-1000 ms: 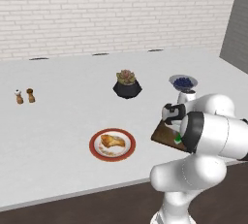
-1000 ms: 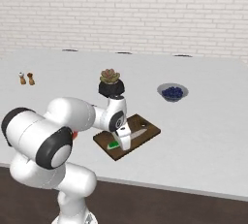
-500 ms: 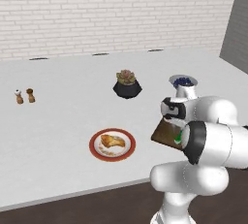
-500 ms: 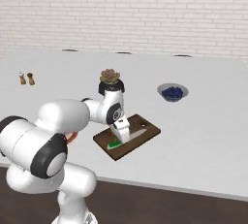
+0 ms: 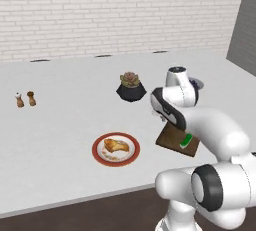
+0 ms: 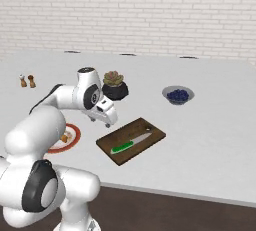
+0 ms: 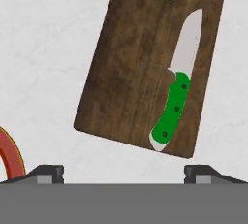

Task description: Pick up the knife from the drawer and place it on the cutting board. Then place the meat from the plate to the cutting board.

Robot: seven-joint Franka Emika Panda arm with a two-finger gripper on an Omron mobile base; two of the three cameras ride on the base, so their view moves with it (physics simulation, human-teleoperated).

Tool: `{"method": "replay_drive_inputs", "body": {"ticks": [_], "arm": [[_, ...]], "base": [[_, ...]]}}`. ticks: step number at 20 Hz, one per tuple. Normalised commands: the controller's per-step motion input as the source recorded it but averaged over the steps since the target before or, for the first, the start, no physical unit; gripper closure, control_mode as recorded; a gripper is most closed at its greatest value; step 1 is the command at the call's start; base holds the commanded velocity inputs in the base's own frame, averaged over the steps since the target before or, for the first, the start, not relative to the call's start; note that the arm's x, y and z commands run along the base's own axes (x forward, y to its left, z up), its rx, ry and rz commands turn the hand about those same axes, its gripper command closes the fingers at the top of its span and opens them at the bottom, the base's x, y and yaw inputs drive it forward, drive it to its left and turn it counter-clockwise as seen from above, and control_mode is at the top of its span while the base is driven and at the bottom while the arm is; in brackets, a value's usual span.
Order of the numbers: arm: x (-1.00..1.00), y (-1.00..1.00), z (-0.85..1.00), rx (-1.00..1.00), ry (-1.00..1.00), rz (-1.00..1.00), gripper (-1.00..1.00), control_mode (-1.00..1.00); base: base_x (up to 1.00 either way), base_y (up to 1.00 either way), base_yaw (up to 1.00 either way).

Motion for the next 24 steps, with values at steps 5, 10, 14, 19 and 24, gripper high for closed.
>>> {"method": "replay_drive_inputs", "body": {"ticks": [5, 10, 14, 19, 24], "arm": [[0.0, 0.79, 0.32, 0.0, 0.0, 0.83, -1.0, -1.0], [-0.18, 0.67, 0.13, 0.0, 0.0, 0.67, -1.0, -1.0], [-0.22, 0.79, 0.0, -0.02, 0.0, 0.63, -1.0, -1.0], [-0.2, 0.9, -0.01, -0.1, 0.0, 0.48, -1.0, -1.0], [-0.03, 0.39, -0.42, -0.01, 0.03, 0.21, -1.0, -1.0]], "base": [[0.0, 0.0, 0.0], [0.0, 0.0, 0.0], [0.0, 0.0, 0.0], [0.0, 0.0, 0.0], [0.0, 0.0, 0.0]]}}
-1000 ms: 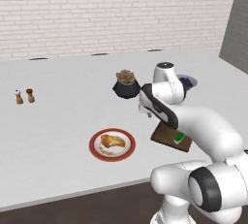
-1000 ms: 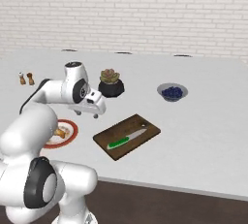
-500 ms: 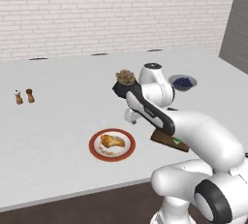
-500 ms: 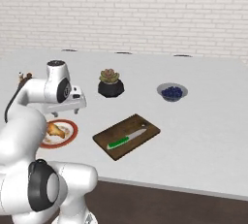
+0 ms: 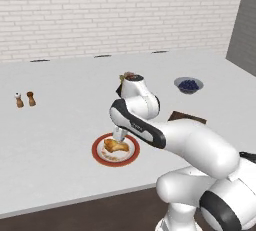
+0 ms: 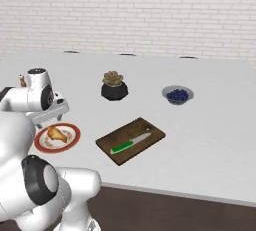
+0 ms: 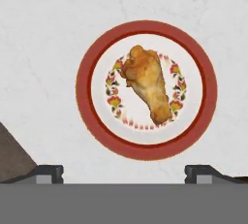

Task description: Pick up the knife from the drawer and place it on the cutting board. Then place the meat from the plate to the cutting board.

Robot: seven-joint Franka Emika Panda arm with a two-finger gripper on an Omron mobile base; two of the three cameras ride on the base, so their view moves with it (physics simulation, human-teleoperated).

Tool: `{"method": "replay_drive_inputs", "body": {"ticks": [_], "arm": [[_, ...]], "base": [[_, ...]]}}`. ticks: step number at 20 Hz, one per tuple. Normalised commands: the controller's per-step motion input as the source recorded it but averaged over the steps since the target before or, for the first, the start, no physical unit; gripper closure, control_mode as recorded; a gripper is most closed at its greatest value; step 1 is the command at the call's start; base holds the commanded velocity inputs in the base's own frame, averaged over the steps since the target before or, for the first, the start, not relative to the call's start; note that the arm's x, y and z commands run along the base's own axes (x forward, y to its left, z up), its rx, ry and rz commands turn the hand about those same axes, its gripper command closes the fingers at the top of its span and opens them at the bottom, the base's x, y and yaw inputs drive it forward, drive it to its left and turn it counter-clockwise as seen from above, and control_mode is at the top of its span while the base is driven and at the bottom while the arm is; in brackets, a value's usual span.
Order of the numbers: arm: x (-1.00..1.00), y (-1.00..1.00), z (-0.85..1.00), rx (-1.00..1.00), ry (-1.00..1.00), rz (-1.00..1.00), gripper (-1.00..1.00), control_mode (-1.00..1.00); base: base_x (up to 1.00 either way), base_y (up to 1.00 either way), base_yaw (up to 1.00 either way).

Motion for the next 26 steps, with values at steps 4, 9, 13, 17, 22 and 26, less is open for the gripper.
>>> {"method": "replay_drive_inputs", "body": {"ticks": [4, 9, 13, 17, 22, 26], "arm": [[0.34, 0.0, -0.47, 0.0, 0.0, 0.01, -1.0, -1.0], [0.22, 0.04, -0.54, 0.0, 0.0, 0.0, -1.0, -1.0], [0.04, 0.03, -0.7, -0.02, 0.01, 0.0, -1.0, -1.0], [0.27, 0.13, -0.61, -0.06, 0.02, 0.0, -1.0, -1.0], [0.41, 0.18, -0.28, -0.06, 0.0, 0.0, -1.0, -1.0], [0.39, 0.14, -0.11, -0.03, 0.0, 0.0, -1.0, -1.0]], "base": [[0.0, 0.0, 0.0], [0.0, 0.0, 0.0], [0.0, 0.0, 0.0], [0.0, 0.0, 0.0], [0.0, 0.0, 0.0], [0.0, 0.0, 0.0]]}}
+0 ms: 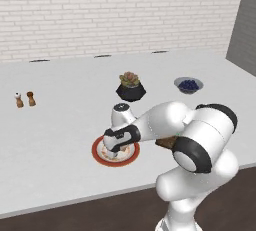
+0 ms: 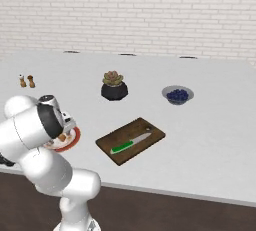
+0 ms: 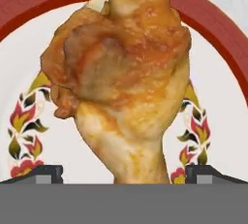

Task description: Pick up the knife from the drawer and place it on the cutting board. Then place the meat from the plate to the cutting board.

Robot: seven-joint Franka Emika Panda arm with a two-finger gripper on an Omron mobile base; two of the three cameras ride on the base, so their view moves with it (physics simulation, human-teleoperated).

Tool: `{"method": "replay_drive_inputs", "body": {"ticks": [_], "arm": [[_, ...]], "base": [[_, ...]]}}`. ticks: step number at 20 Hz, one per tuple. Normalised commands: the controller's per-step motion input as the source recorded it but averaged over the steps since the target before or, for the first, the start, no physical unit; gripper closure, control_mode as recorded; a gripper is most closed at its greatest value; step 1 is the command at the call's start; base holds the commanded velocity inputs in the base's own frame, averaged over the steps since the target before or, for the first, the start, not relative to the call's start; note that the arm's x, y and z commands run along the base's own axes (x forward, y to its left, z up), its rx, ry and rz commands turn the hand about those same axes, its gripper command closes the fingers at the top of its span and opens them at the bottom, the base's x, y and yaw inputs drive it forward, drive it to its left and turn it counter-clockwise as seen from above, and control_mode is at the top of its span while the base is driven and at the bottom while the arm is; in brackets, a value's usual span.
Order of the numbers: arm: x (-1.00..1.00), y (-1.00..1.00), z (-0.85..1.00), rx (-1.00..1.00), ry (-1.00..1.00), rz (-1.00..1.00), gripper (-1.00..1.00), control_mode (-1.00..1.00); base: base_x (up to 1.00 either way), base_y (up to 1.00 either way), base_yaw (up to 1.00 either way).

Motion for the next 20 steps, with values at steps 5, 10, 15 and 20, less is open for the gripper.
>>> {"method": "replay_drive_inputs", "body": {"ticks": [5, 10, 15, 20], "arm": [[0.32, 0.06, -0.12, -0.03, 0.02, 0.0, -1.0, -1.0], [0.09, 0.11, -0.13, 0.0, 0.05, 0.0, -1.0, -1.0], [0.0, 0.12, -0.12, 0.0, 0.05, 0.0, 1.0, -1.0], [-0.13, -0.03, 0.03, 0.0, -0.01, -0.01, 1.0, -1.0]], "base": [[0.0, 0.0, 0.0], [0.0, 0.0, 0.0], [0.0, 0.0, 0.0], [0.0, 0.0, 0.0]]}}
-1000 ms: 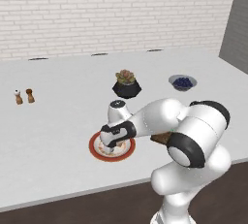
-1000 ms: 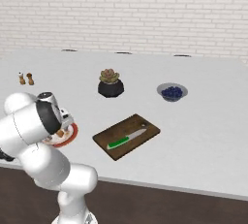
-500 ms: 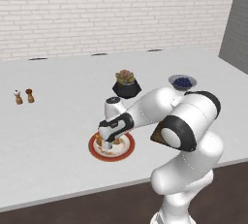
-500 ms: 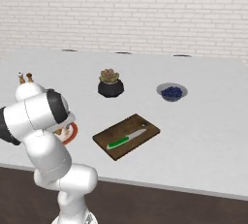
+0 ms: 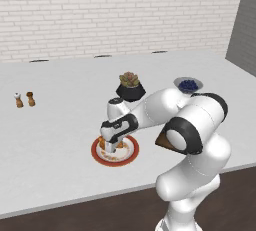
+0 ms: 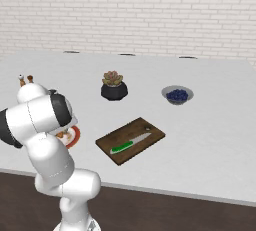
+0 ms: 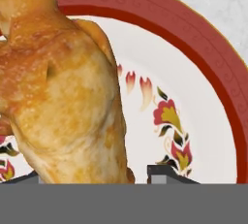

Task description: Pick up the knife from the drawer and place it on the cutting board. Then place the meat from the plate to the cutting board.

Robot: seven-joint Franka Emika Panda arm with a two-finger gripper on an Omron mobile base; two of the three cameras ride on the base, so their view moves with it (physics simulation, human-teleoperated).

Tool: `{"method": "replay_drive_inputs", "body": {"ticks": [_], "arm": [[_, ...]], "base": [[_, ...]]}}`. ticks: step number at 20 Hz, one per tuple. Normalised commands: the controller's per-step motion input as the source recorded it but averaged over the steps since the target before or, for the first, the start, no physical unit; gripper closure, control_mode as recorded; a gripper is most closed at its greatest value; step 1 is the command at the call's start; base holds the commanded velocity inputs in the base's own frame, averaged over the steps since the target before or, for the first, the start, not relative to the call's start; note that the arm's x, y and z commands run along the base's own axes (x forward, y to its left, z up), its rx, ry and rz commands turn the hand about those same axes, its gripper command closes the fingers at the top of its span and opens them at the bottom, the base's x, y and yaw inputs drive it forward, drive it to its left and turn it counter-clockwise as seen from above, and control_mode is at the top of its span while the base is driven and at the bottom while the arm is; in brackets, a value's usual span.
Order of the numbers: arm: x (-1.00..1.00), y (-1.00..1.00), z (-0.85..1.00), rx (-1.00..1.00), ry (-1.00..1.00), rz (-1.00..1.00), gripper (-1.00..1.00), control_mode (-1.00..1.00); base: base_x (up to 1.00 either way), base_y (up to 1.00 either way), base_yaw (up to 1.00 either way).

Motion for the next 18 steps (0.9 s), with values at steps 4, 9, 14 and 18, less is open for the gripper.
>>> {"method": "replay_drive_inputs", "body": {"ticks": [4, 9, 14, 18], "arm": [[-0.37, -0.36, 0.35, 0.0, -0.02, -0.13, 1.0, -1.0], [-0.09, -0.73, 0.64, 0.1, 0.0, -0.31, 1.0, -1.0], [-0.01, -1.0, 0.64, 0.21, 0.0, -0.49, 1.0, -1.0], [0.0, -0.95, 0.38, 0.08, 0.01, -0.63, 1.0, -1.0]], "base": [[0.0, 0.0, 0.0], [0.0, 0.0, 0.0], [0.0, 0.0, 0.0], [0.0, 0.0, 0.0]]}}
